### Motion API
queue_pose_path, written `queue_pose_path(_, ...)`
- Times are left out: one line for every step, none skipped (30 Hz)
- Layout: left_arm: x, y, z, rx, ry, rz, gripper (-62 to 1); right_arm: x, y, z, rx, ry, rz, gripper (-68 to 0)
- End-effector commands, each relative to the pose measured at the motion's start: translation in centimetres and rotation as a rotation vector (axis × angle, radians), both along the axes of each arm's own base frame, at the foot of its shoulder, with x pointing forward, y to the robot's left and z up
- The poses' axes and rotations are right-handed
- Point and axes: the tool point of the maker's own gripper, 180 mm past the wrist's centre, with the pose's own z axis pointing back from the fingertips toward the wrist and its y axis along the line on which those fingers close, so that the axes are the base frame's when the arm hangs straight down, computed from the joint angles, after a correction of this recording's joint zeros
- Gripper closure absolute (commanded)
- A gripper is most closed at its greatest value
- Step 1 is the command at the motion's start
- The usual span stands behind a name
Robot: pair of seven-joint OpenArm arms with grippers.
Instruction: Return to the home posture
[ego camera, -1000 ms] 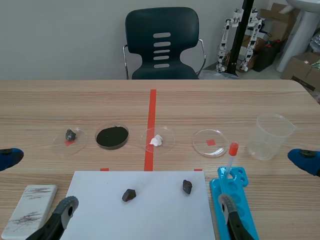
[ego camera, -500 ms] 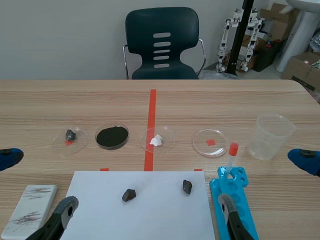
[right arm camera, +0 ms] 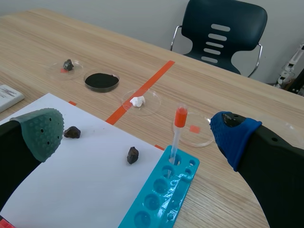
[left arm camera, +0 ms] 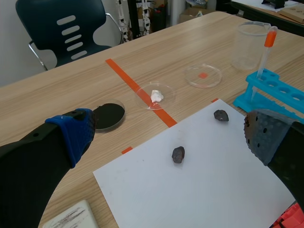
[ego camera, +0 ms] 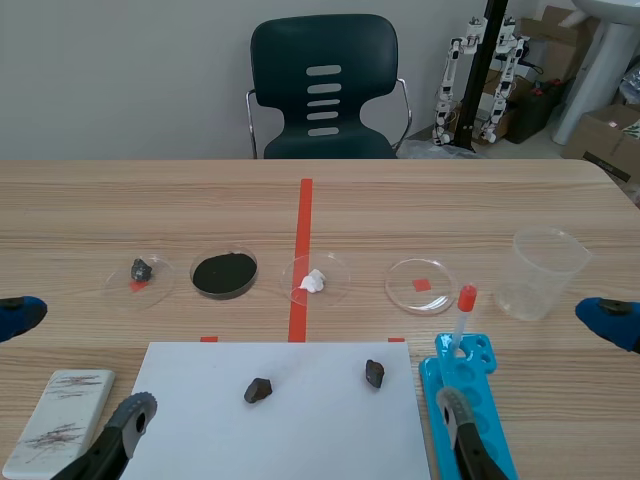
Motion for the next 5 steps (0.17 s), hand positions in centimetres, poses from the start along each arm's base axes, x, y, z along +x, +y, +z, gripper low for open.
queue_pose_path(0.1,-0.26,1.1,-0.022,-0.032,-0.002,-62.3,0.06,0.09,0.55,0.011,-0.018,0.009,-65.5)
queue_pose_path(0.1,-0.26,1.1,-0.022,-0.032,-0.002,-62.3,0.06,0.09,0.55,0.011,-0.018,0.009,-65.5)
queue_pose_path(0.1,-0.26,1.1,-0.022,-0.032,-0.002,-62.3,0.06,0.09,0.55,0.011,-0.018,0.009,-65.5)
queue_pose_path(0.1,-0.26,1.1,-0.022,-0.032,-0.002,-62.3,0.06,0.09,0.55,0.011,-0.018,0.009,-65.5)
queue_pose_path(0.1,-0.26,1.1,-0.022,-0.032,-0.002,-62.3,0.06,0.09,0.55,0.011,-0.018,0.009,-65.5)
